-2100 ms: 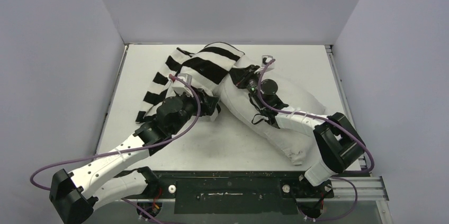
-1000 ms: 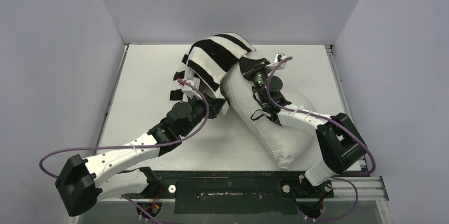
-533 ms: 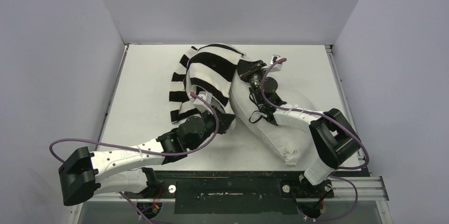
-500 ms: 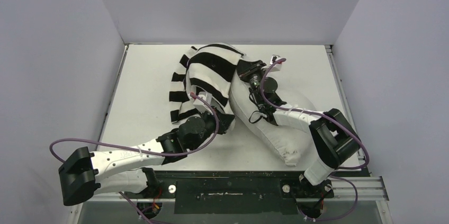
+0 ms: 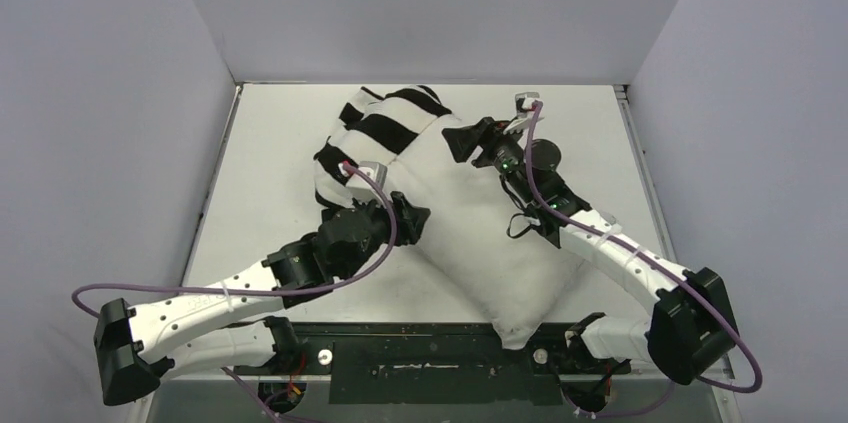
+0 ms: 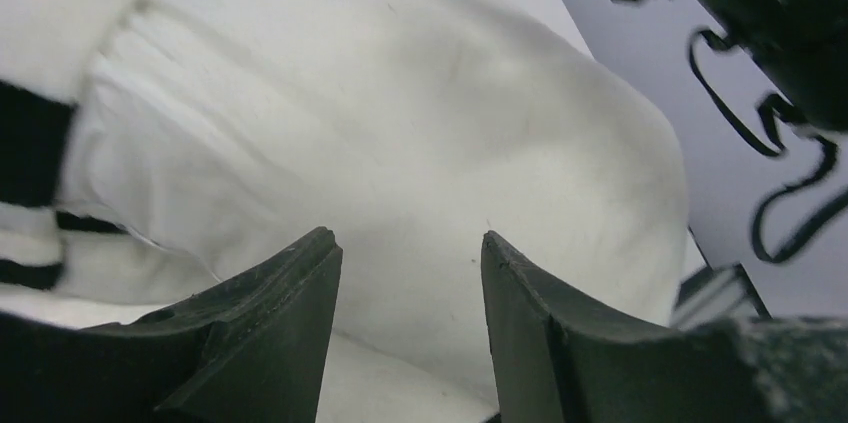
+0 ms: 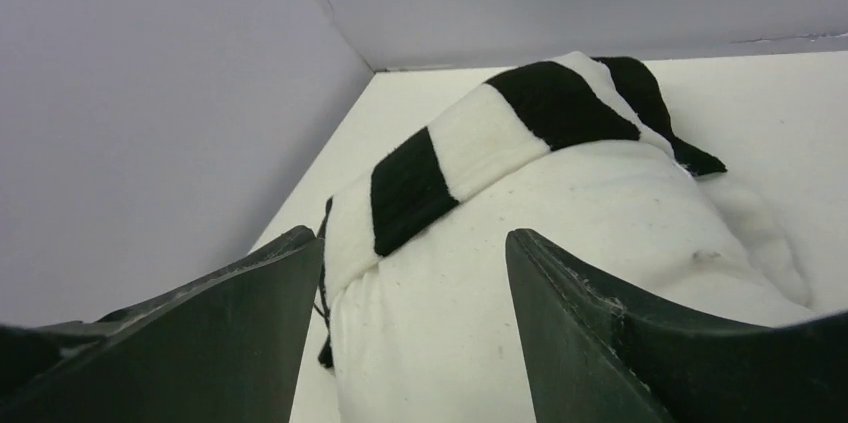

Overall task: Put the pillow into the pillowcase
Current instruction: Stuff the pillow into the pillowcase.

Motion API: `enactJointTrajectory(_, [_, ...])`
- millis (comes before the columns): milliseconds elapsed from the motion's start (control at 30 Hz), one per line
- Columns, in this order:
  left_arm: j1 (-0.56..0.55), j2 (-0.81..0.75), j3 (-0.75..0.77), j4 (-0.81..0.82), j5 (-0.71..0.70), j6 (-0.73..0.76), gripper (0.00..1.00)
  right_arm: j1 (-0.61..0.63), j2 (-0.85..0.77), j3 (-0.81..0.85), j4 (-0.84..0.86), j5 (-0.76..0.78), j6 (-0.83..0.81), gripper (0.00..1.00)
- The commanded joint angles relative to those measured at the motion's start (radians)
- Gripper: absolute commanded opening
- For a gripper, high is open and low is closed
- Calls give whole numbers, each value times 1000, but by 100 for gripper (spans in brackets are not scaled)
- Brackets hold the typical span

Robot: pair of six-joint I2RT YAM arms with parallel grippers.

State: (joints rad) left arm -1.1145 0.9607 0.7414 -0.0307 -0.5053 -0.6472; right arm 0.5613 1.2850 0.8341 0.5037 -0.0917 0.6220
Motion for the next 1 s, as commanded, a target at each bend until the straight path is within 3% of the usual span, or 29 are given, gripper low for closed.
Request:
enactJointTrajectory(0, [133,-1,104,-123,54,111,54,-56,-47,83,-258,-168,-184,70])
enactJointTrajectory(167, [383,63,190,-187,242,204,66,-198,20,240,-400,-332,-275,75])
enactJointTrajectory(333, [531,175,314,-251,378,281,72,-314,201,420,-536,-435,-351,82])
enactJointTrajectory(500, [566,284,420,-302,441,322,79,-338,412,553,-630,-566,-409,91])
enactJointTrajectory(633, [573,330,445,-295,469,343,86,-342,539,611,-624,-686,-380,93])
enactJointTrajectory(700, [577,356,460,-301,486,351,94,-339,585,622,-611,-733,-349,93])
enactJointTrajectory(900, [583,391,485,-320,499,374,97,-320,597,557,-515,-836,-320,81])
enactJointTrajectory(967, [584,391,489,-319,496,386,97,-311,570,522,-466,-844,-313,64])
